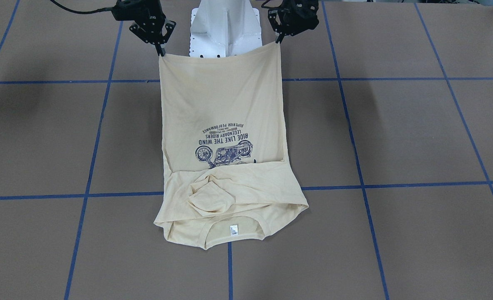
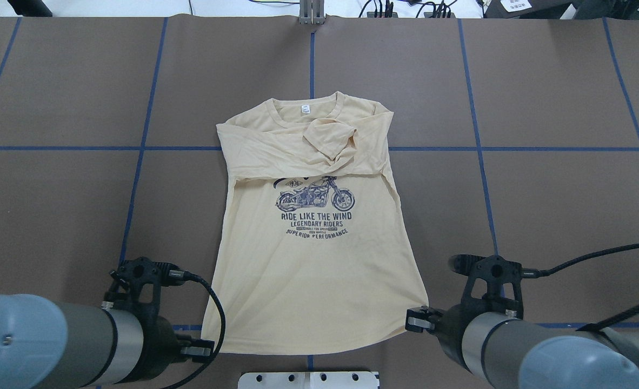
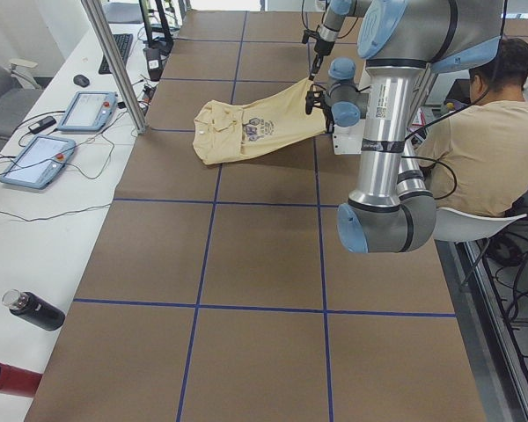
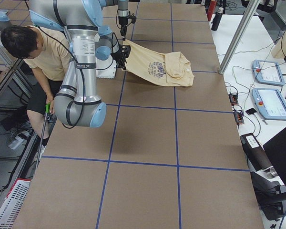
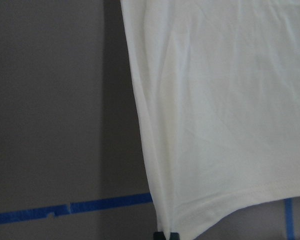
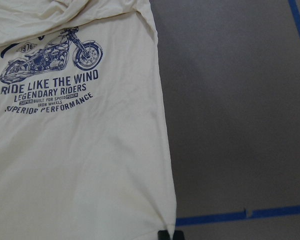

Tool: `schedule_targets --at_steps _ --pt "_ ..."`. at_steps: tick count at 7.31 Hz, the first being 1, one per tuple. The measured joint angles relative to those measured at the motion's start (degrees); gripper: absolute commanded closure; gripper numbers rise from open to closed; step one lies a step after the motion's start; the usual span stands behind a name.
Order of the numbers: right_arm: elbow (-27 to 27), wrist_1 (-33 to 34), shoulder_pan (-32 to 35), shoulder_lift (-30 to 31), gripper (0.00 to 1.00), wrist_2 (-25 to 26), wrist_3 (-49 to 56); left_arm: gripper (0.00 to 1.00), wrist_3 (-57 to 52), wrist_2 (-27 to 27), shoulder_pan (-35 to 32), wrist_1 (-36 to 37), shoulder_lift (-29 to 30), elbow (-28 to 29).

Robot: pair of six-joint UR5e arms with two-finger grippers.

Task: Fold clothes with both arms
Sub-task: 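Lift the hem with both grippers and carry it toward the collar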

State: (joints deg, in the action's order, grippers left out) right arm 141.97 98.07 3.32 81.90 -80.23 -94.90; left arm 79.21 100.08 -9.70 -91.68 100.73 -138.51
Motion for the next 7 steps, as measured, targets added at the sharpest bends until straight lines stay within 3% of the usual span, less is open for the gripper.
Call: schedule_targets --at_steps 2,4,5,7 --pt "8.92 6.61 -5.17 -0.04 1.00 -2.86 0.76 1.00 0.26 2.09 0.66 4.54 0.14 -7.52" --pt "12.20 9.81 -5.95 -0.48 1.00 -2.89 0.85 1.00 0.47 2.30 0.90 5.46 0.41 -8.28" --pt "10.33 10.18 -3.73 -2.06 1.00 -2.47 0.94 1.00 0.49 2.10 -0.34 5.88 1.10 -6.44" --pt "-1.45 9.84 4.11 -11.17 1.00 -1.55 1.54 1.00 0.29 1.45 -6.06 6.09 6.28 2.43"
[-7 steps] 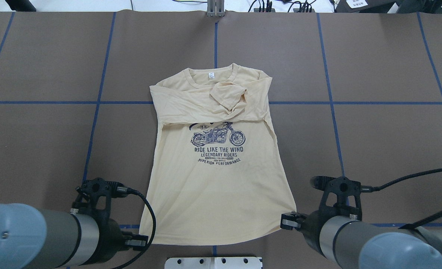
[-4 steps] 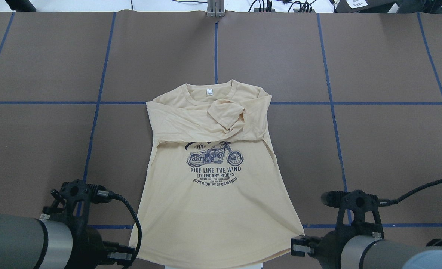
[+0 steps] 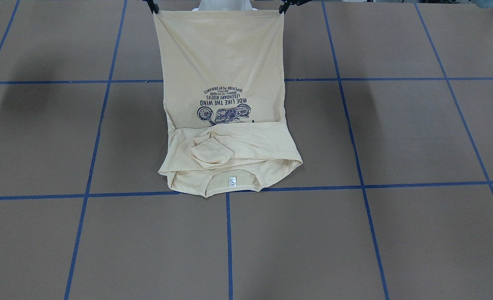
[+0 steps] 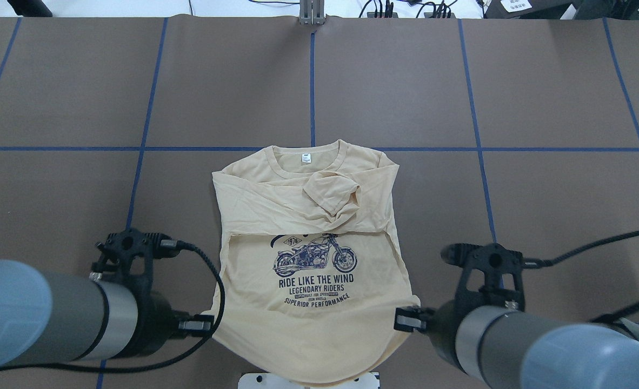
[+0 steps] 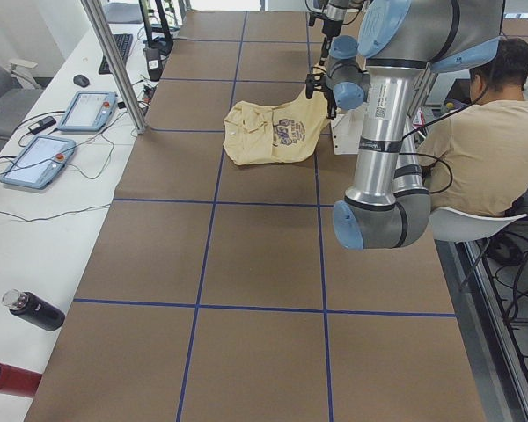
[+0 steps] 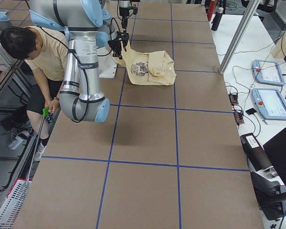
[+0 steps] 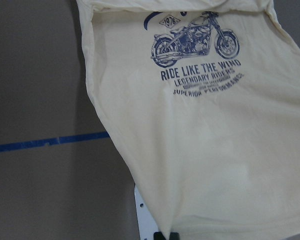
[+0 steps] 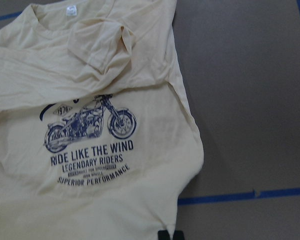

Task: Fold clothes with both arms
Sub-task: 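Lift the hem with both grippers and carry it toward the collar, then lay the hem over the collar and open both grippers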

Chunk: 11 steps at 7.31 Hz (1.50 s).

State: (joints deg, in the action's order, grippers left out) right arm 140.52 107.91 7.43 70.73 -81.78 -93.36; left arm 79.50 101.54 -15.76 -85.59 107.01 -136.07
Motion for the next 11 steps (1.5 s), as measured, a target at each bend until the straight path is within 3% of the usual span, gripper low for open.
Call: schedule_targets --at_steps 2,4,6,9,11 --pt "-10.91 -4.53 7.74 -5.31 1.00 0.19 3.60 1.00 -0.57 -2.49 -6.03 -0.20 5.15 8.97" --pt "-20.84 -14.78 14.24 -6.23 1.00 0.01 6.80 1.00 -2.63 -3.63 -11.76 -0.47 7.16 12.29" --pt "-23.74 -18.72 19.30 -6.53 1.00 -0.57 9.28 1.00 -5.18 -3.78 -16.63 -0.56 8.61 12.79" --pt "-24.37 -19.32 23.79 -6.79 1.00 -2.59 11.43 1.00 -7.37 -3.83 -19.65 -1.26 9.05 14.05" --pt "-26.92 -19.37 24.17 -6.97 1.00 -2.82 11.75 1.00 -7.45 -4.49 -19.73 -7.88 9.14 21.67"
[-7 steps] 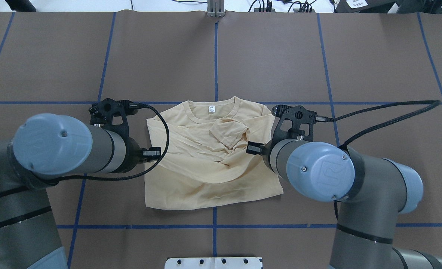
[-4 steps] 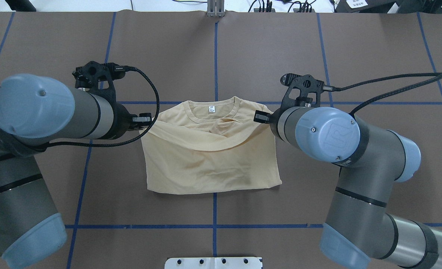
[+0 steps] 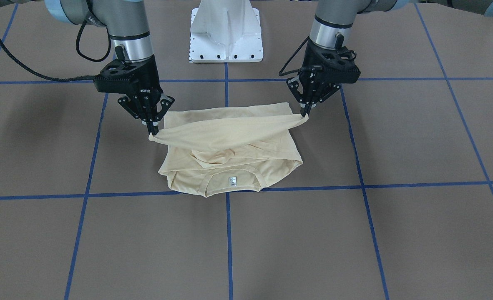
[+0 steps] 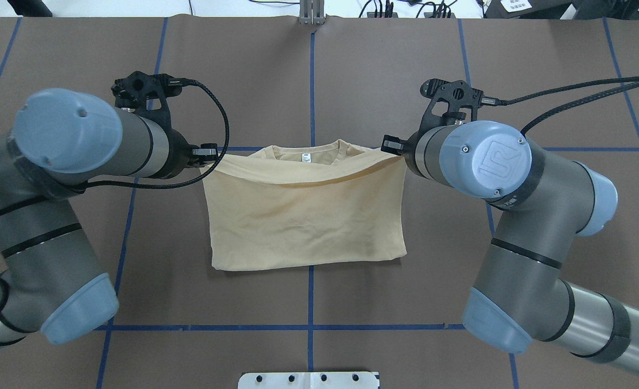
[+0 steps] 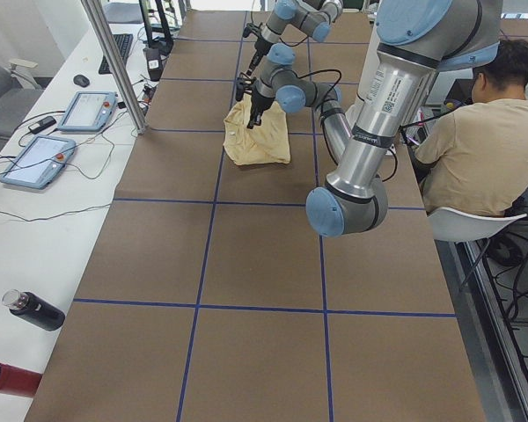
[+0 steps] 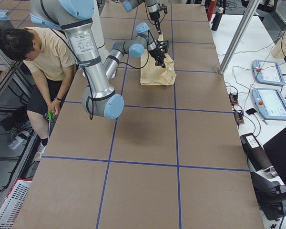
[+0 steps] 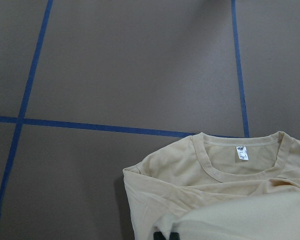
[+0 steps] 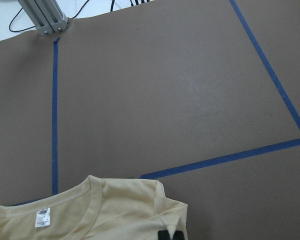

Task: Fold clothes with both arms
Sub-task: 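Lay the hem over the collar and open both grippers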

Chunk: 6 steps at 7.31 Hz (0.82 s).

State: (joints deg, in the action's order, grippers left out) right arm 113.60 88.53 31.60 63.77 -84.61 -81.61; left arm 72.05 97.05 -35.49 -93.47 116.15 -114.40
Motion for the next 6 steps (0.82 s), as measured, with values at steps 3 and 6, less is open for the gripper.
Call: schedule_targets --at_steps 3,6 --pt "-9.08 -1.33 -0.01 -3.81 1.00 0.26 0.05 1.00 -0.06 -1.01 0.06 -10.04 1.01 12.18" --pt "-17.71 -8.53 0.09 -5.23 1.00 0.46 0.48 1.00 -0.07 -1.07 0.25 -11.13 1.31 14.66"
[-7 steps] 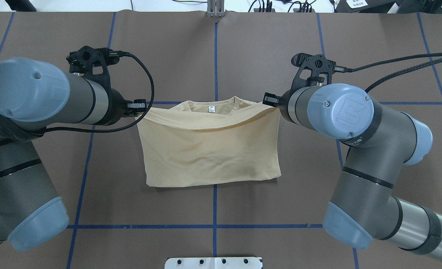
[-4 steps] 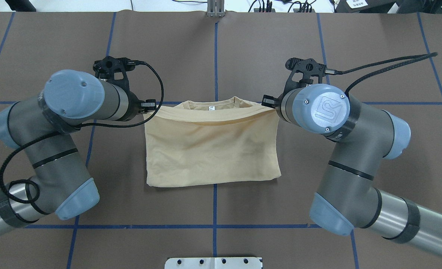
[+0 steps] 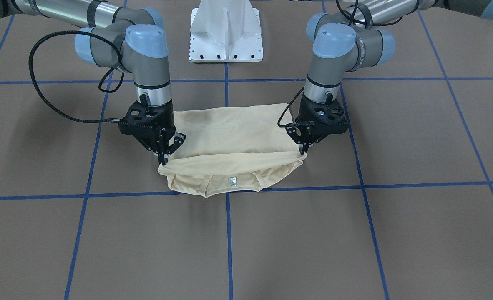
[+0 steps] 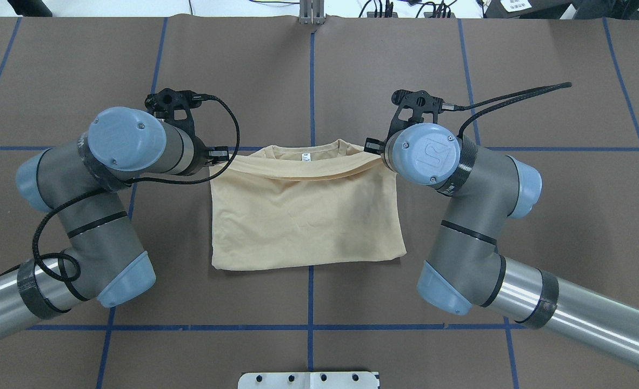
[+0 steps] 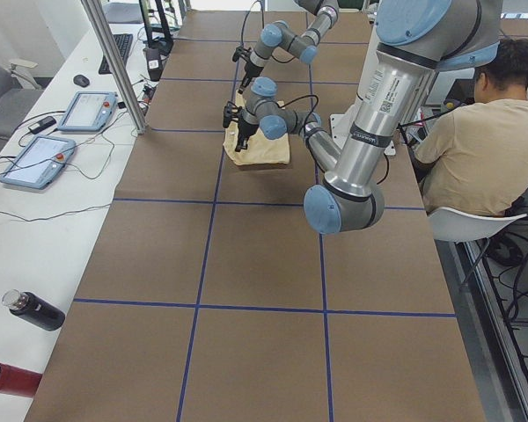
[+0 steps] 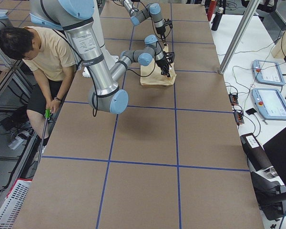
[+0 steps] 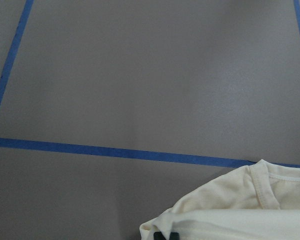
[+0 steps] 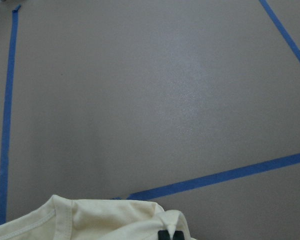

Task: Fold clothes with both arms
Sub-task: 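Lay the hem over the collar and open both grippers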

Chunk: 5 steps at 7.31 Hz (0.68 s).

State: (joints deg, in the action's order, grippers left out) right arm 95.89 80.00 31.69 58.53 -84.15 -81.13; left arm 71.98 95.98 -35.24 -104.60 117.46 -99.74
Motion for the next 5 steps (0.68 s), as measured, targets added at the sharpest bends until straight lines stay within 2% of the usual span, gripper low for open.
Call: schedule_targets --at_steps 1,2,4,5 --pt "-0.99 -0.79 0.13 -0.05 0.20 0.02 0.56 0.05 -0.02 0.00 0.04 -0.20 -0.01 0.21" --pt "-1.47 -1.08 0.39 -0.05 0.00 0.03 1.13 0.00 -0.28 0.00 0.06 -0.29 -0.09 0.29" --pt "-1.26 -1.24 1.91 -0.24 0.00 -1.58 3.89 0.00 -5.26 0.19 -0.23 -0.36 -0.52 -0.91" --pt "-0.68 -1.27 3.35 -0.13 0.00 -4.56 5.86 0.00 -7.94 0.44 -0.36 -0.42 -1.18 -2.41"
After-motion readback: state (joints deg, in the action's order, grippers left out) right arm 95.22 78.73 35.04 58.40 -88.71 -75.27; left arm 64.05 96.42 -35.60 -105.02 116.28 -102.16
